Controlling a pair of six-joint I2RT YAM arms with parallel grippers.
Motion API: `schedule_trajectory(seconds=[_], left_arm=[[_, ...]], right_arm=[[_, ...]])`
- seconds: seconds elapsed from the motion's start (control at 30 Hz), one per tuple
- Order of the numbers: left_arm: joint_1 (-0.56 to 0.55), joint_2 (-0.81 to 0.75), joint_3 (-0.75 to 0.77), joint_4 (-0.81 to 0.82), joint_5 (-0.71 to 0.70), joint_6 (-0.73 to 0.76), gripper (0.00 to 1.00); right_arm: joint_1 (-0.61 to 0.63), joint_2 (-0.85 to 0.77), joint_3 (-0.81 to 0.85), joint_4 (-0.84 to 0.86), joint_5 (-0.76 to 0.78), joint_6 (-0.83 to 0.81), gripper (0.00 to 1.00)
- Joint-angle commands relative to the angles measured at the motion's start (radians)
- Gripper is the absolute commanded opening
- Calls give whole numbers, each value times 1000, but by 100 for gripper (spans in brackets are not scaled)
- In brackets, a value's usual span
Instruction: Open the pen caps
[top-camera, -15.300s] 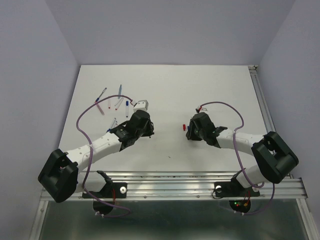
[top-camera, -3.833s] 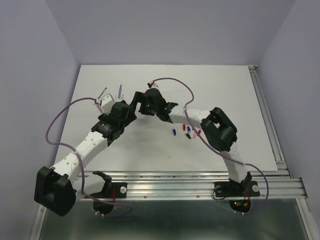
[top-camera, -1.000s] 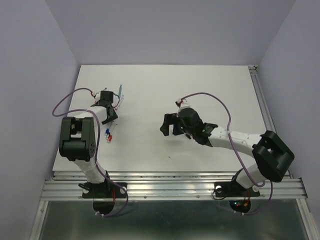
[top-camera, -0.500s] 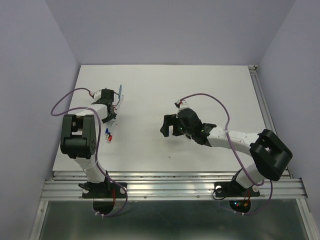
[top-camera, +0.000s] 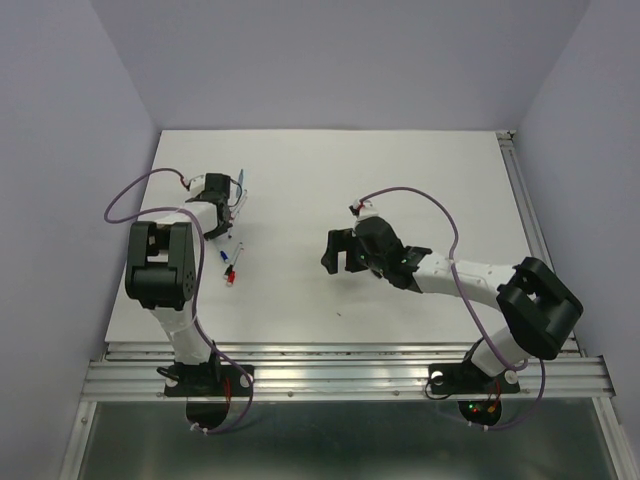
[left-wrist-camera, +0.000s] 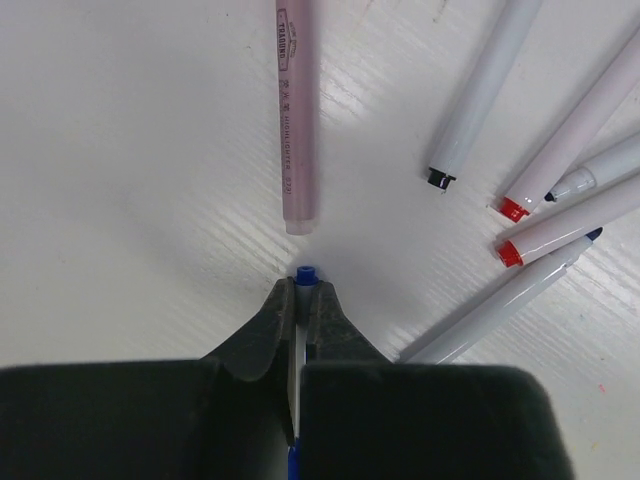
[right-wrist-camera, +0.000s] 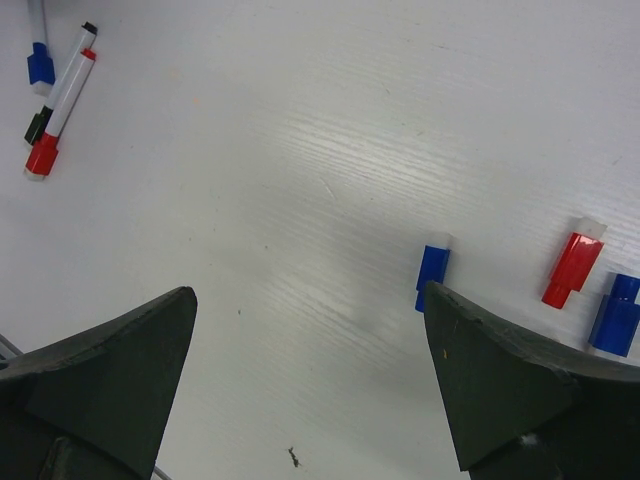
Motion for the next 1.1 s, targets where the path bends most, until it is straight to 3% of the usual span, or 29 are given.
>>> schedule_trajectory(seconds=[0.0, 0.27, 0.63, 0.83, 1.07], left_arm=[[6, 62, -6, -106, -53, 29, 0], [-36, 13, 80, -147, -106, 51, 0], [-109, -297, 63, -176, -116, -52, 0], [-234, -483, 16, -149, -100, -135, 0], [-391, -658, -131, 52, 81, -300, 0]], right_arm=[[-9, 1, 33, 23, 10, -7, 100], [-10, 14, 42, 14, 1, -5, 100], [-9, -91, -4, 61, -39, -1, 100], [-10, -162, -67, 195, -204, 3, 100], [-10, -174, -68, 356, -417, 70, 100]])
